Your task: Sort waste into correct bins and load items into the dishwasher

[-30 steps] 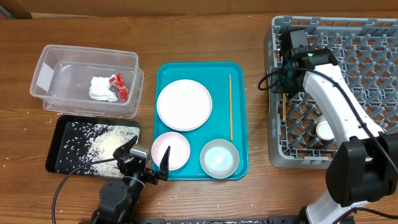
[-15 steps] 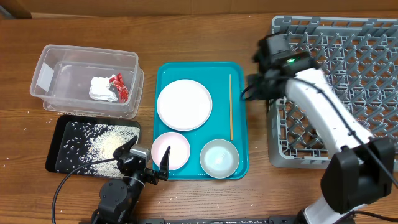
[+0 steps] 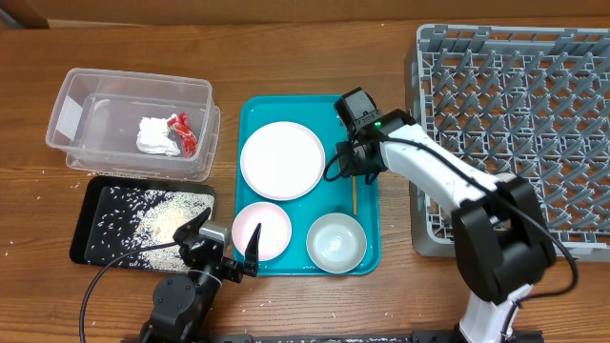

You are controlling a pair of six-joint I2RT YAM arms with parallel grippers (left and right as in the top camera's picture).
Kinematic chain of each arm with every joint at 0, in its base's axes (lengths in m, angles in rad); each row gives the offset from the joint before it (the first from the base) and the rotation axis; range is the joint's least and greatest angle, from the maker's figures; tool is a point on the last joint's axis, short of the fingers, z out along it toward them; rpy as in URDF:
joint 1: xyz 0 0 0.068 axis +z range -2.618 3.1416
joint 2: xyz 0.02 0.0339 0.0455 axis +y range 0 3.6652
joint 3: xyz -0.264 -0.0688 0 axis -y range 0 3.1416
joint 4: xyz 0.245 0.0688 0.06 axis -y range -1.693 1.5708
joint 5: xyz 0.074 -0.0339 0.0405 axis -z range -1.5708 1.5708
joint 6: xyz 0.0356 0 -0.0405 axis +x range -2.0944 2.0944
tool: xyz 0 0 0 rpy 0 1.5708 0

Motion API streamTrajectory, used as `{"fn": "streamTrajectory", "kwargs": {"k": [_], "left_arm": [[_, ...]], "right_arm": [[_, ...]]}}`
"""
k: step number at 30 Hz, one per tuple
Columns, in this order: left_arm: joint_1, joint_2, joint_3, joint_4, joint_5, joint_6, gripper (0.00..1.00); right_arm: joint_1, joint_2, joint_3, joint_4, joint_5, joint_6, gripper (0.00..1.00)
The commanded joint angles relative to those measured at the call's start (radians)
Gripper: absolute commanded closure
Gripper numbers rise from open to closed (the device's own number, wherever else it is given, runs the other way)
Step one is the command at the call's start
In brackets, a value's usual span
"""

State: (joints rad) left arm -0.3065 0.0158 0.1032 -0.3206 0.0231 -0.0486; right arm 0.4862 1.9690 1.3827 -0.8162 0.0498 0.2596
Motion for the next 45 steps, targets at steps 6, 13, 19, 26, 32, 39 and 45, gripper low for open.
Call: {"fn": "streamTrajectory", "kwargs": {"k": [6,13,19,26,32,39,45], "left_arm": [[0.005,-0.011,-0.007,0.006,0.003,0.012,0.00],[0.005,-0.011,-0.008,0.006,0.003,0.012,0.00],[0.005,-0.011,-0.007,0.006,0.003,0.012,0.00],[0.005,-0.011,-0.008,0.006,0.003,0.012,0.00],[0.005,-0.011,-0.007,0.006,0.003,0.012,0.00],[0.005,-0.011,-0.007,0.006,0.002,0.012,0.00],[0.005,-0.011,-0.007,0.006,0.003,0.012,0.00]], "right_arm": [[-0.015,0.070,-0.003,0.005,-0.044,0.029,0.79],[-0.011,0.046,0.033,-0.026,-0.057,0.031,0.89],[-0.011,0.036,0.061,-0.049,-0.079,0.048,0.44],[-0.008,0.037,0.036,-0.036,-0.193,-0.031,0.57],[-0.009,0.053,-0.050,0.028,-0.108,0.027,0.66],[-0.011,0.042,-0.024,-0.013,-0.108,0.033,0.96],[-0.017,-0.066,0.137,-0.126,-0.090,0.033,0.96]]}}
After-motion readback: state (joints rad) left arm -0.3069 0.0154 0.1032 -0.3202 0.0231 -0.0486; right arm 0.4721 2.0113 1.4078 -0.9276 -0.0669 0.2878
